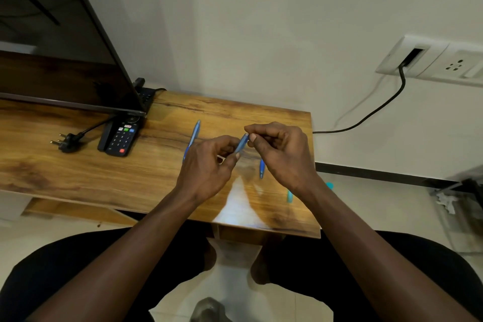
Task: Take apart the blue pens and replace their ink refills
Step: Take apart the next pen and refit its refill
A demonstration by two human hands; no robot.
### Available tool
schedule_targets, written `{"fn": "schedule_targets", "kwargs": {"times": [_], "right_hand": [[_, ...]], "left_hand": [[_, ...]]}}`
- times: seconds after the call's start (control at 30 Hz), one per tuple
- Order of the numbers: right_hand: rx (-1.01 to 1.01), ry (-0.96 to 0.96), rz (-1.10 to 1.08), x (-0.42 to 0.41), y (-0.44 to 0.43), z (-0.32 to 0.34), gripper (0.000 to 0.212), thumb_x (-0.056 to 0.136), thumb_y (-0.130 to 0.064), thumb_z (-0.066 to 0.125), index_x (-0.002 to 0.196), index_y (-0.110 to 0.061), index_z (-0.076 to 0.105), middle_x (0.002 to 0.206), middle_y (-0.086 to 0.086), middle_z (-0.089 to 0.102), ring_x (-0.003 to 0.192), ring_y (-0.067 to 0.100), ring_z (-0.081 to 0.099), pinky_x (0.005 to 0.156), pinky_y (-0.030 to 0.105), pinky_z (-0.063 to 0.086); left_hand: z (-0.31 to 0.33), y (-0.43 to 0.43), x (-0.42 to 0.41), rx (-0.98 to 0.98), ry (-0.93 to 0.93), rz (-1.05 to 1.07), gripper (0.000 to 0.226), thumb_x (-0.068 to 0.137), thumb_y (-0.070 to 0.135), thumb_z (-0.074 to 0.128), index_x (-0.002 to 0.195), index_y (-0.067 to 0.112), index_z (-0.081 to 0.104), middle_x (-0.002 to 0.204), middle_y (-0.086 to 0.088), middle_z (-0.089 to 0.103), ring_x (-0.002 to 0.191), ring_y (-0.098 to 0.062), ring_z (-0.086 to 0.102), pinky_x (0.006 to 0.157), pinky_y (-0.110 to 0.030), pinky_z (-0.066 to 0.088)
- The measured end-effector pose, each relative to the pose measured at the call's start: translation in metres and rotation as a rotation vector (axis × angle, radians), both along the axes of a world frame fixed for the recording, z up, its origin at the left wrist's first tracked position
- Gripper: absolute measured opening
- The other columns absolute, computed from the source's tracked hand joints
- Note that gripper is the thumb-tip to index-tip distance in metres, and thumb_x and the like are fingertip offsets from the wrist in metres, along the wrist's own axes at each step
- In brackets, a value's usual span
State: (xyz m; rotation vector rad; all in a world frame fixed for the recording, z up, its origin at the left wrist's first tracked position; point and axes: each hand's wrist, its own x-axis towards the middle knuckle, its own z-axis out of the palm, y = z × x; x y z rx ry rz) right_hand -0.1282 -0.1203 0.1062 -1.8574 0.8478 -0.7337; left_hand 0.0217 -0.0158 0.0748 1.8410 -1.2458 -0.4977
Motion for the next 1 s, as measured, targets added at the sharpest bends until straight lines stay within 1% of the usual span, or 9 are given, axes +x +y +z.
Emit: {"fn": "schedule_targets", "kwargs": {"times": [0.1,0.27,0.4,0.47,0.57,0.67,0.8,0.93,1.0], "right_hand": [[0.032,-0.001,-0.004,0.0,0.001,0.001,0.025,0.094,-0.012,0.073,0.116,-0.021,0.077,0.104,-0.008,0.075,0.095,0.005,0.072,0.085,0.028,0.062],[0.08,-0.002,0.014,0.0,0.001,-0.001,0.027,0.089,-0.019,0.08,0.116,-0.02,0.077,0.096,-0.006,0.076,0.092,0.006,0.071,0.079,0.025,0.06],[0.087,-0.024,0.027,0.001,0.002,-0.001,0.02,0.09,-0.023,0.08,0.109,-0.019,0.08,0.099,-0.007,0.078,0.094,0.009,0.071,0.081,0.031,0.062],[0.085,-0.055,0.02,0.0,0.001,0.002,0.017,0.091,-0.022,0.079,0.107,-0.018,0.08,0.1,-0.007,0.078,0.095,0.008,0.071,0.085,0.032,0.061],[0.084,-0.113,-0.006,-0.002,-0.001,0.005,0.014,0.091,-0.02,0.079,0.104,-0.016,0.079,0.099,-0.006,0.079,0.096,0.01,0.073,0.088,0.037,0.061],[0.02,-0.1,-0.029,-0.003,0.0,0.008,0.014,0.091,-0.023,0.078,0.104,-0.019,0.078,0.098,-0.008,0.077,0.097,0.009,0.072,0.082,0.039,0.062],[-0.121,0.019,-0.009,-0.005,0.003,0.007,0.017,0.092,-0.026,0.078,0.108,-0.02,0.077,0.097,-0.012,0.075,0.096,0.003,0.07,0.073,0.03,0.059],[-0.189,0.046,0.0,-0.007,0.003,0.002,0.019,0.095,-0.023,0.073,0.114,-0.021,0.077,0.104,-0.012,0.074,0.095,0.003,0.069,0.073,0.03,0.058],[-0.198,0.07,0.021,-0.008,0.002,-0.001,0.022,0.098,-0.022,0.069,0.119,-0.023,0.076,0.106,-0.011,0.073,0.096,0.003,0.069,0.074,0.031,0.059]], "left_hand": [[0.0,0.0,-0.001,0.003,0.027,-0.018,0.028,0.098,0.018,0.071,0.124,0.031,0.075,0.108,0.014,0.076,0.103,0.002,0.069,0.086,-0.021,0.059],[0.002,0.001,-0.001,-0.03,0.052,-0.045,0.026,0.099,0.016,0.07,0.121,0.029,0.075,0.1,0.021,0.074,0.099,0.004,0.07,0.083,-0.012,0.056],[0.002,0.0,0.001,-0.066,0.069,-0.036,0.024,0.097,0.017,0.073,0.119,0.027,0.077,0.098,0.02,0.075,0.096,0.005,0.071,0.081,-0.012,0.057],[0.003,0.0,0.002,-0.068,0.08,-0.019,0.023,0.096,0.019,0.075,0.119,0.026,0.077,0.099,0.017,0.076,0.097,0.005,0.071,0.081,-0.013,0.057],[0.005,0.0,0.006,-0.057,0.108,0.036,0.026,0.097,0.022,0.074,0.122,0.026,0.074,0.103,0.017,0.076,0.099,0.006,0.069,0.081,-0.016,0.057],[0.006,0.0,0.013,-0.057,0.137,0.11,0.023,0.098,0.023,0.072,0.121,0.027,0.075,0.107,0.018,0.075,0.101,0.007,0.067,0.081,-0.018,0.055],[0.003,0.001,0.021,-0.022,0.103,0.196,0.019,0.098,0.02,0.071,0.115,0.028,0.076,0.104,0.019,0.074,0.097,0.009,0.066,0.078,-0.013,0.051],[-0.003,0.001,0.026,0.069,0.03,0.237,0.019,0.096,0.018,0.073,0.114,0.024,0.076,0.099,0.016,0.073,0.091,0.004,0.067,0.074,-0.011,0.048],[-0.008,0.002,0.027,0.139,0.003,0.241,0.019,0.095,0.017,0.074,0.113,0.024,0.074,0.097,0.014,0.072,0.087,0.002,0.067,0.073,-0.015,0.051]]}}
